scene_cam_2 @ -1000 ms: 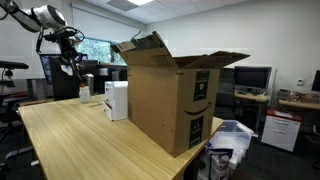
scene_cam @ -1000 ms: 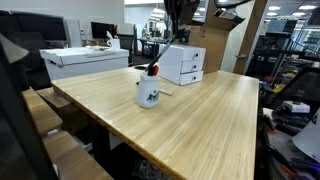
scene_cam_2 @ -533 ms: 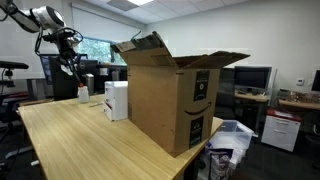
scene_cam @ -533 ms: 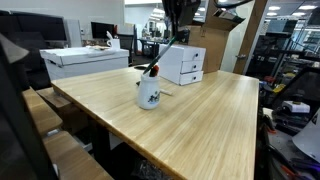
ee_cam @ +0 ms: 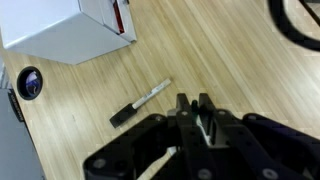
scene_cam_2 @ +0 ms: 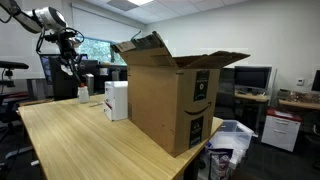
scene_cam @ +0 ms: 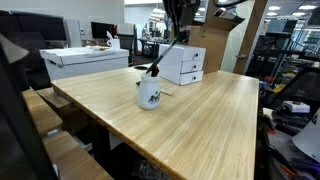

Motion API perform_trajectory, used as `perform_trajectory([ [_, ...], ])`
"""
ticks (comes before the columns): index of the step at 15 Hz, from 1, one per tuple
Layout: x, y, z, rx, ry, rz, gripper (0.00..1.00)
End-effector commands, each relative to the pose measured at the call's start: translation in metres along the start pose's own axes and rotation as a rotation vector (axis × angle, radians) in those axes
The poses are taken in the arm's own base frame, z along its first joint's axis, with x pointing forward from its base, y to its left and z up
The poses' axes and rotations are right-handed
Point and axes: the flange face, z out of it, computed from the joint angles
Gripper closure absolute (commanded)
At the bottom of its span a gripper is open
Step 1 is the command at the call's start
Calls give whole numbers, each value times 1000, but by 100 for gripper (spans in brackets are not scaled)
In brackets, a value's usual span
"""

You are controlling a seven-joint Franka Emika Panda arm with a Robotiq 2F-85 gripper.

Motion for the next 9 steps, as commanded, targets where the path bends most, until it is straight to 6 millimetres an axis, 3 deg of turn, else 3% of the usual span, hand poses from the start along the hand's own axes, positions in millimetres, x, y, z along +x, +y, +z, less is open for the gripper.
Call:
perform_trajectory([
  [1,1,1,-1,-15,-37,-22,94],
  [9,18,-11,6,-22,-48,-72,94],
])
